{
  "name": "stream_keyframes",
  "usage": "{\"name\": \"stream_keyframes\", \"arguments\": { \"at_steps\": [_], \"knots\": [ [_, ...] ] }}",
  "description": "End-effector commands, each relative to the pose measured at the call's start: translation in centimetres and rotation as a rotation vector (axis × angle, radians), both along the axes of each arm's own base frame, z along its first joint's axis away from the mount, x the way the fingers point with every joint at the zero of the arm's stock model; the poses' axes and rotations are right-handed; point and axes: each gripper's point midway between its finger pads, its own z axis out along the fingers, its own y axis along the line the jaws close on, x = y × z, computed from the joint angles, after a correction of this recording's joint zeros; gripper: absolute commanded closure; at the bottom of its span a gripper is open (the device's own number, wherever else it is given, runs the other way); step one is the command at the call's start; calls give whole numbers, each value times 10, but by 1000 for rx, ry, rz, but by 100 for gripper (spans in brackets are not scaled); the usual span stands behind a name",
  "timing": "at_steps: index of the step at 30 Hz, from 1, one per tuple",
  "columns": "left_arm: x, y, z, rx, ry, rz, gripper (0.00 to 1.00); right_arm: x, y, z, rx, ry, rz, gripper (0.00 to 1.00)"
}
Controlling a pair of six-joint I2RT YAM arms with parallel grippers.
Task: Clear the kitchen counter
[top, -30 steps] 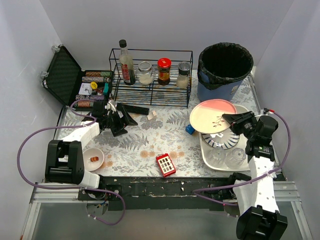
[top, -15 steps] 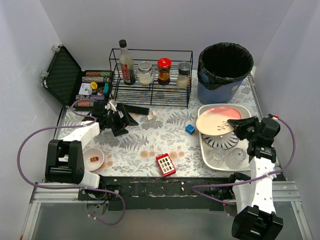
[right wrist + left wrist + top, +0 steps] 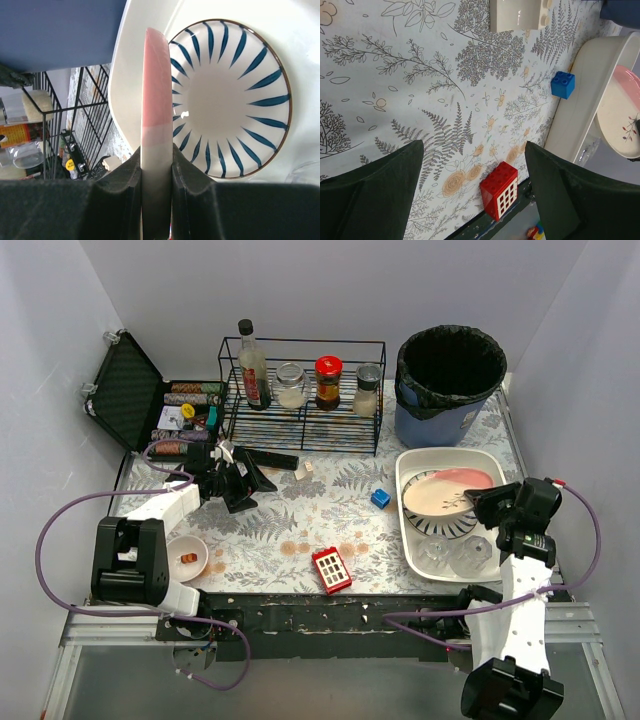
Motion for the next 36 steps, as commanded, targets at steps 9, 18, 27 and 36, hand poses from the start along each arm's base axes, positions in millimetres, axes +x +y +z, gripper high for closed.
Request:
{"name": "stream_keyframes", "arguments": {
  "at_steps": [9, 18, 27, 36],
  "knots": [
    [10, -3, 12, -25, -35, -14, 19, 27, -19, 32, -40, -148, -34, 99],
    [9, -3, 10, -25, -29, -14, 19, 33, -25, 21, -116, -135, 20, 99],
    [8, -3, 11, -23, -38, -17, 19, 35, -10, -4, -120, -95, 174, 99],
    [9, -3, 12, -24, -39, -18, 19, 28, -6, -24, -145, -58, 265, 99]
  ]
}}
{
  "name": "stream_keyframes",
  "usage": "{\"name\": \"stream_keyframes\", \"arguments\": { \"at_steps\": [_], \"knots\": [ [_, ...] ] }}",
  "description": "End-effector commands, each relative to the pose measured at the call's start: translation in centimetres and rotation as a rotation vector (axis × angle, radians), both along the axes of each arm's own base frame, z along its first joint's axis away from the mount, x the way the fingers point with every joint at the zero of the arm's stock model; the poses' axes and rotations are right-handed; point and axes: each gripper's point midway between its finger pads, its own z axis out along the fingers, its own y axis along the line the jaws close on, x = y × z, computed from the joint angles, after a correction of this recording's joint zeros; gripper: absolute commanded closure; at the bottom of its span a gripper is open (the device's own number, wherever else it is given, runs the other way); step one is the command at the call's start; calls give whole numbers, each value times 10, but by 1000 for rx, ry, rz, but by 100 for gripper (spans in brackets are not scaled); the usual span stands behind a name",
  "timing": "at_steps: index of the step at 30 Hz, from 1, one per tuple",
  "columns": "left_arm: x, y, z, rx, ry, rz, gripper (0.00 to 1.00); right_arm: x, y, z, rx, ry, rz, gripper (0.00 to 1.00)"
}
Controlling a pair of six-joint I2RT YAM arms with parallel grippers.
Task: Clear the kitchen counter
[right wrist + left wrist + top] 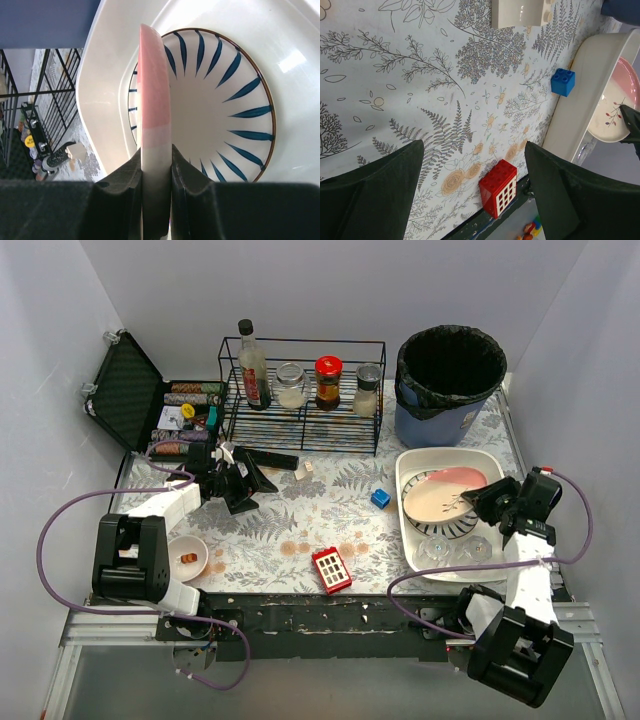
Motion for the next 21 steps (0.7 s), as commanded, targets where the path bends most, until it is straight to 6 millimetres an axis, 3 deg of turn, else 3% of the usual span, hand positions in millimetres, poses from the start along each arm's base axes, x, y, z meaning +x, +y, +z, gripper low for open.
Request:
{"name": "stream_keyframes", "arguments": {
  "at_steps": [1, 17, 21],
  "knots": [
    [11, -1, 16, -11, -59, -9, 19, 9, 4, 12, -34, -92, 100, 99],
    [11, -1, 10, -10, -51, -10, 19, -10, 12, -20, -34, -69, 214, 99],
    [11, -2, 10, -13, -50, -11, 19, -11, 9, -23, -28, -64, 208, 83]
  ]
}}
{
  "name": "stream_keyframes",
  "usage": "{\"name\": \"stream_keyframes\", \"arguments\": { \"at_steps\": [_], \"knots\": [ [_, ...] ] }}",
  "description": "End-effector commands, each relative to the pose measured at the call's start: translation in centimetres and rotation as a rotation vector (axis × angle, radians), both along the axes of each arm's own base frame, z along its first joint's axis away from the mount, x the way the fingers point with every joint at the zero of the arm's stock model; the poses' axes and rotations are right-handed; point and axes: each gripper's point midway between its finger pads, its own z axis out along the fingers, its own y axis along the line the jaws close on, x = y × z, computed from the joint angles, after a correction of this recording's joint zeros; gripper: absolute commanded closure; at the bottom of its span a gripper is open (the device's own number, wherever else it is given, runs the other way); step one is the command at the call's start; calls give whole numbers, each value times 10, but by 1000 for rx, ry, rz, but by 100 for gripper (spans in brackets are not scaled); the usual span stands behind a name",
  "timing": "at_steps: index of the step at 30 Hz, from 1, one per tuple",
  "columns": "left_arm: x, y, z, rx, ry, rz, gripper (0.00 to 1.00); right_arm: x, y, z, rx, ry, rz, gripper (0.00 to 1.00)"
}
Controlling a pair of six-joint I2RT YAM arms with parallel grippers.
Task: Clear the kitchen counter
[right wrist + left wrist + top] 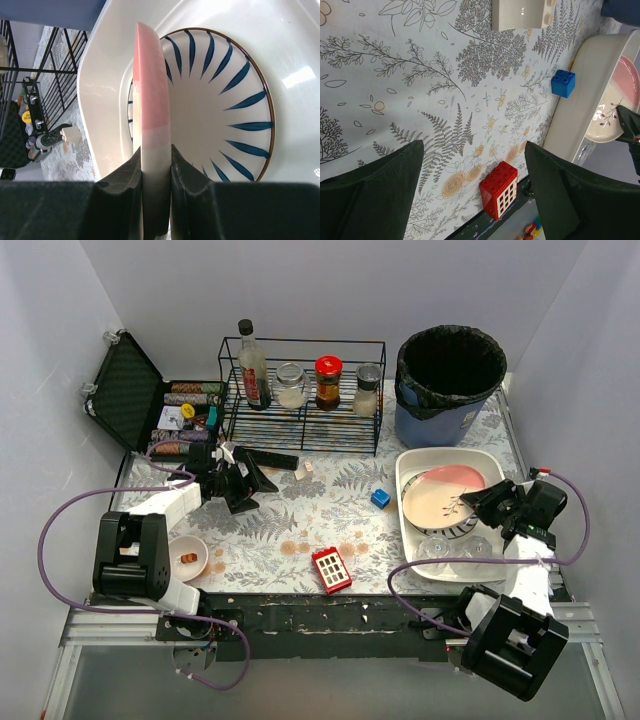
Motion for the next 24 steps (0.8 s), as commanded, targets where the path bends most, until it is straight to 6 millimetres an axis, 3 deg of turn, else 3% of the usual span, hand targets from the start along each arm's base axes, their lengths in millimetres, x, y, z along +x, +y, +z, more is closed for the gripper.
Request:
{"name": "stream_keyframes", "arguments": {
  "at_steps": [1, 16, 24],
  "knots": [
    [9, -1, 11, -9, -47, -9, 19, -8, 7, -13, -6, 11, 71, 79],
    [9, -1, 12, -11, -47, -11, 19, -8, 5, -16, 18, -2, 82, 48],
    [10, -2, 14, -13, -53, -12, 18, -4, -1, -17, 2, 16, 74, 37]
  ]
}}
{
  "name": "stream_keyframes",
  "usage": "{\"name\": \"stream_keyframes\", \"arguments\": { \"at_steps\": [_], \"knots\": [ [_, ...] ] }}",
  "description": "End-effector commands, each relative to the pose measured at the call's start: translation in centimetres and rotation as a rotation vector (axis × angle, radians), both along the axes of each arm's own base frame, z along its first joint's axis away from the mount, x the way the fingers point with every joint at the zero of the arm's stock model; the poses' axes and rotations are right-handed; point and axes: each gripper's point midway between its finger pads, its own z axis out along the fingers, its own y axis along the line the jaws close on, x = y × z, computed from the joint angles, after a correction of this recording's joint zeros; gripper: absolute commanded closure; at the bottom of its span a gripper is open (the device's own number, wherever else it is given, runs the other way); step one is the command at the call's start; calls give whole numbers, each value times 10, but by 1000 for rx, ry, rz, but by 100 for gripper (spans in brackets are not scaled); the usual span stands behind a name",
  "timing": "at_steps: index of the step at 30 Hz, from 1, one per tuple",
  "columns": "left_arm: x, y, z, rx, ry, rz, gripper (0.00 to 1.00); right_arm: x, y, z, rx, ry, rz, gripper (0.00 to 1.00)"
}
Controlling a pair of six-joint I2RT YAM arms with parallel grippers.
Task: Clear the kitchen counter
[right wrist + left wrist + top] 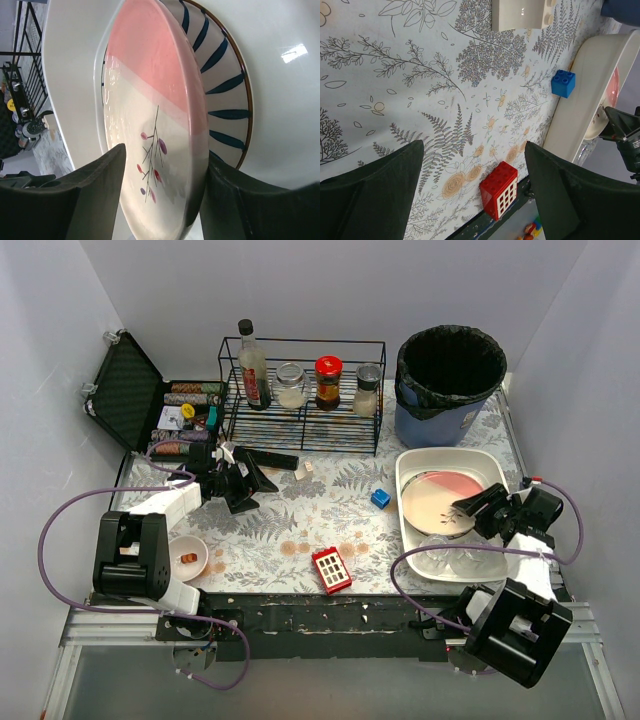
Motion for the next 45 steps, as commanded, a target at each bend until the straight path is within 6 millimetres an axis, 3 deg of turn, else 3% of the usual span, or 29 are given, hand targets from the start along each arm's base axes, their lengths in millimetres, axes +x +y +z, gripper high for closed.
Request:
{"name": "stream_keyframes", "arguments": {
  "at_steps": [1, 16, 18, 27, 45],
  "knots": [
    [10, -1, 14, -12, -51, -11, 19, 10, -4, 14, -30, -56, 33, 36],
    [9, -2, 17, -15, -58, -13, 19, 14, -18, 12, -87, 10, 22, 31],
    [9, -2, 16, -15, -57, -13, 19, 14, -21, 10, -92, 30, 13, 25],
    [8, -1, 15, -11, -56, -10, 18, 13, -30, 8, -113, 97, -11, 19],
    [9, -1, 16, -9, -59, -4, 18, 4, -59, 10, -236, 203, -110, 17]
  ]
}}
